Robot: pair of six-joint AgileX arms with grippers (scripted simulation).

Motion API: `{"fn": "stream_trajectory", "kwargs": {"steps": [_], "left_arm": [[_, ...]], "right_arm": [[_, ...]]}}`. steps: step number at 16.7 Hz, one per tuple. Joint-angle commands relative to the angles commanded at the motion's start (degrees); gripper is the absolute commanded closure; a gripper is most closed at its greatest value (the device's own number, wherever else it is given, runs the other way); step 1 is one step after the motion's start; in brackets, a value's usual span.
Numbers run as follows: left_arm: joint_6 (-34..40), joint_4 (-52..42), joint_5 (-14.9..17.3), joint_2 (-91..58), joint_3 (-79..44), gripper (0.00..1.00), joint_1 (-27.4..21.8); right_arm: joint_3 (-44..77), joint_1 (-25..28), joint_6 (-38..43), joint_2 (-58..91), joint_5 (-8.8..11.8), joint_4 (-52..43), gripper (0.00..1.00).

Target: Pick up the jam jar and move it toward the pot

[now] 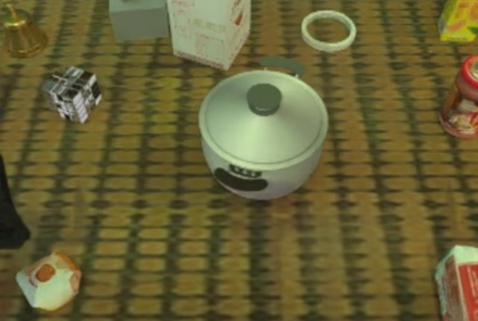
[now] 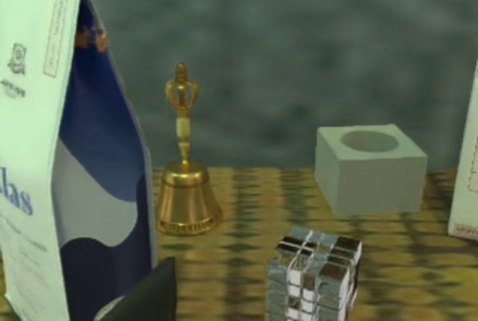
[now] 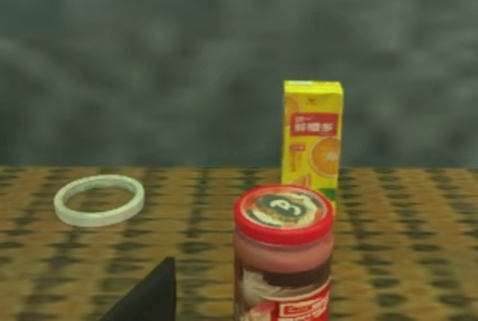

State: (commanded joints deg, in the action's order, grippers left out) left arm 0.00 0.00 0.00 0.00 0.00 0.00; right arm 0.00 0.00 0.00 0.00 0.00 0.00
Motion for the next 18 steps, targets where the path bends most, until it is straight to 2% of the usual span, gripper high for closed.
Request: {"fn": "stream_trajectory", "kwargs": {"steps": [4, 8, 12, 18], "left_arm": [[0.00, 0.00, 0.00, 0.00, 0.00, 0.00, 0.00], [0.00, 0.00, 0.00, 0.00, 0.00, 0.00, 0.00], [0.00, 0.00, 0.00, 0.00, 0.00, 0.00, 0.00], [0.00, 0.00, 0.00, 0.00, 0.00, 0.00, 0.00]], "right_arm": [[1.69, 0.16, -0.61, 1.72, 0.15, -1.20, 0.00], [12.08, 0.49, -4.17, 12.35, 0.43, -8.30, 0.00], [30.63, 0.44, -10.06, 32.00, 0.29, -20.38, 0.00], [66.67, 0.14, -21.29, 70.48, -0.23, -43.65, 0.00]]}}
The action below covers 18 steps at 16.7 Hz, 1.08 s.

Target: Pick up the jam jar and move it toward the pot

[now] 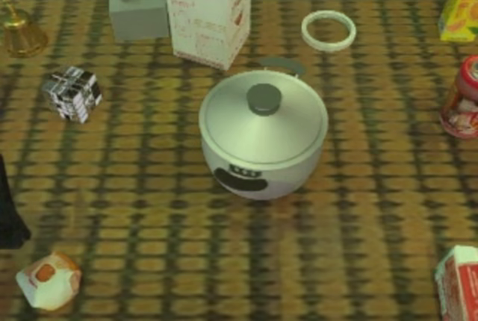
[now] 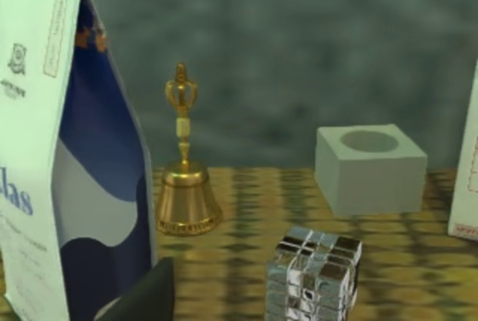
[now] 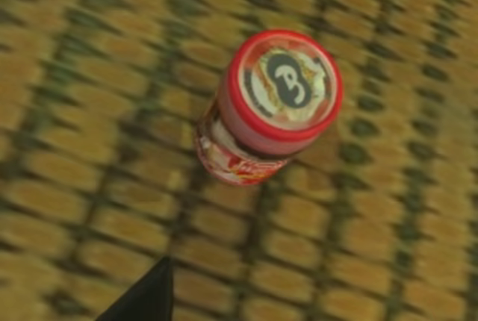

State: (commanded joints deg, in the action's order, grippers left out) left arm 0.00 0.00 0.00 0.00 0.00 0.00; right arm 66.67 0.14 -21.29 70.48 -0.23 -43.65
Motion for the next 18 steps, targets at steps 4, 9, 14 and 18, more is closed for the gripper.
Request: {"fn": "stream_trajectory", "kwargs": {"steps": [4, 9, 14, 18], "left_arm": [[0.00, 0.00, 0.00, 0.00, 0.00, 0.00, 0.00], [0.00, 0.00, 0.00, 0.00, 0.00, 0.00, 0.00], [0.00, 0.00, 0.00, 0.00, 0.00, 0.00, 0.00], [0.00, 0.00, 0.00, 0.00, 0.00, 0.00, 0.00]], "right_arm": [[24.05, -0.11, -7.51, 26.21, -0.28, -15.46, 0.00], [49.08, -0.12, -15.04, 52.97, -0.45, -30.58, 0.00], [63.27, 0.02, -19.21, 67.23, -0.40, -38.46, 0.00], [64.89, 0.05, -19.71, 68.82, -0.37, -39.34, 0.00]]}}
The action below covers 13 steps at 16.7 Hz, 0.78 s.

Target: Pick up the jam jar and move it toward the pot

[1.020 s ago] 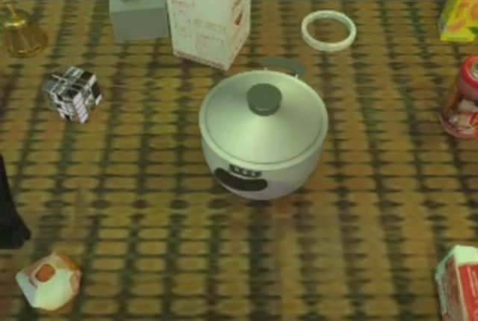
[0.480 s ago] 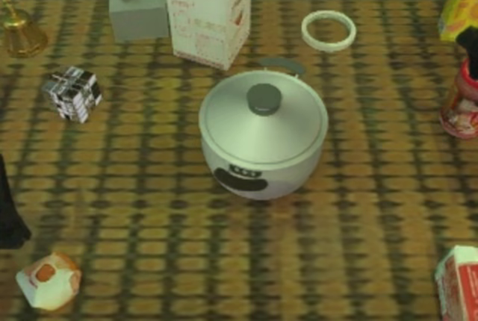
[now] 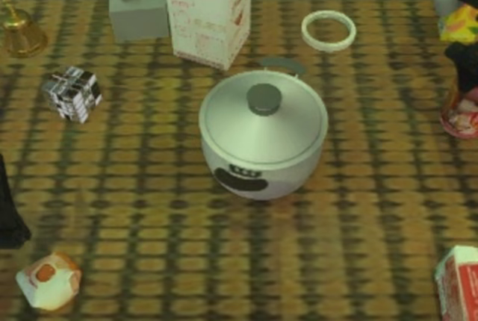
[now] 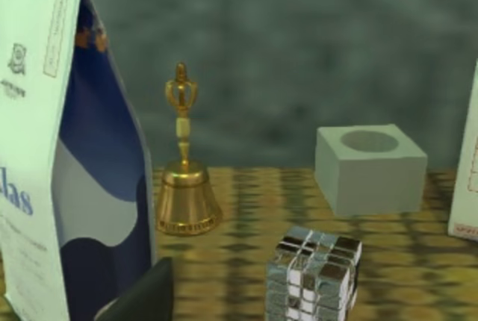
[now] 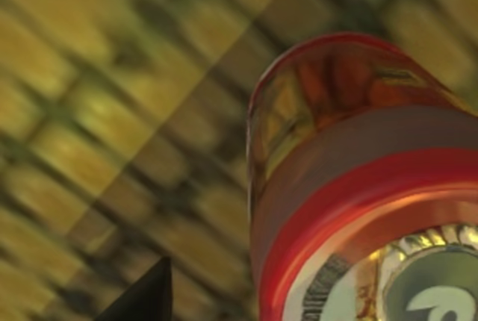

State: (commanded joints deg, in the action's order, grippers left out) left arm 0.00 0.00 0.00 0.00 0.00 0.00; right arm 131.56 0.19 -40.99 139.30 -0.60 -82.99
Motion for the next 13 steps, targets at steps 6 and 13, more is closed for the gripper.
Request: {"fn": "stream_trajectory", "kwargs": {"steps": [6, 13], "left_arm": [[0.00, 0.00, 0.00, 0.00, 0.00, 0.00, 0.00], [0.00, 0.00, 0.00, 0.00, 0.00, 0.00, 0.00]], "right_arm": [[-2.56, 0.04, 0.04, -0.18, 0.00, 2.51, 0.00], [-11.81, 0.03, 0.03, -0.27, 0.00, 11.54, 0.00]]}}
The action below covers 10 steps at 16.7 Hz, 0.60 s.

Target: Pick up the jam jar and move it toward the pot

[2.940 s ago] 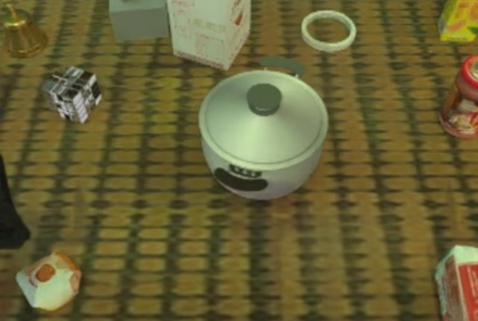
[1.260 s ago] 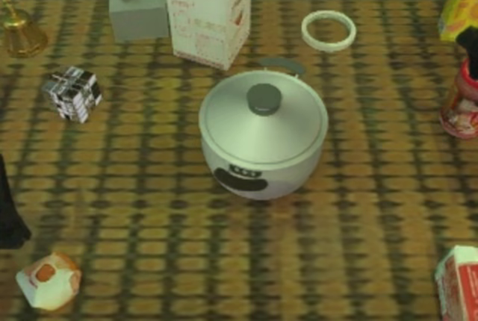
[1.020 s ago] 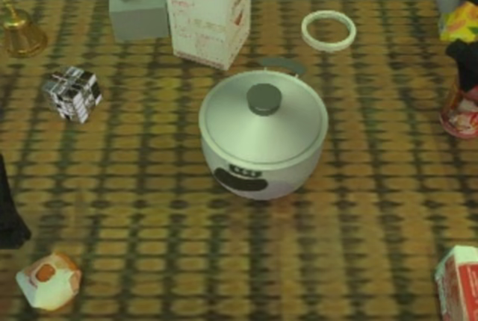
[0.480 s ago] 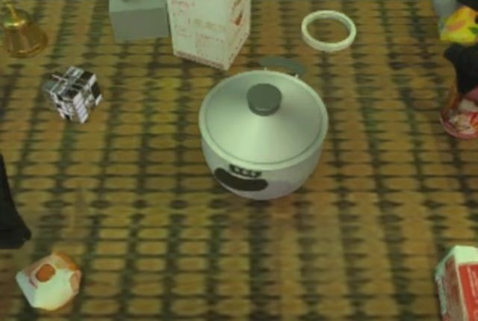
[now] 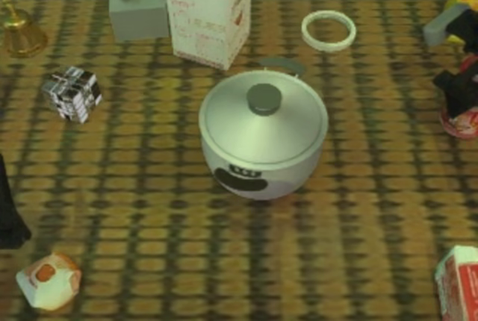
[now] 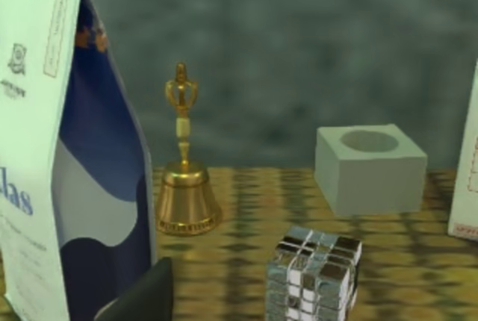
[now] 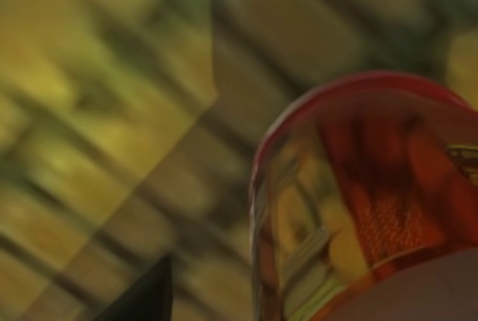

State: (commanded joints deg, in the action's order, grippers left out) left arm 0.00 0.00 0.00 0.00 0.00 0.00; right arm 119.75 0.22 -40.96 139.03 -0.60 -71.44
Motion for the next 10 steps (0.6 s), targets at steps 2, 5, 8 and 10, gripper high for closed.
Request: {"fn": "stream_trajectory", "kwargs": {"steps": [2, 5, 8, 10], "left_arm": [[0.00, 0.00, 0.00, 0.00, 0.00, 0.00, 0.00], [0.00, 0.00, 0.00, 0.00, 0.00, 0.00, 0.00], [0.00, 0.00, 0.00, 0.00, 0.00, 0.00, 0.00], [0.00, 0.00, 0.00, 0.00, 0.00, 0.00, 0.00]], "right_arm": [[0.00, 0.00, 0.00, 0.00, 0.00, 0.00, 0.00], [0.00, 0.00, 0.00, 0.00, 0.00, 0.00, 0.23], [0.00, 0.00, 0.00, 0.00, 0.00, 0.00, 0.45], [0.00, 0.00, 0.00, 0.00, 0.00, 0.00, 0.60]]}}
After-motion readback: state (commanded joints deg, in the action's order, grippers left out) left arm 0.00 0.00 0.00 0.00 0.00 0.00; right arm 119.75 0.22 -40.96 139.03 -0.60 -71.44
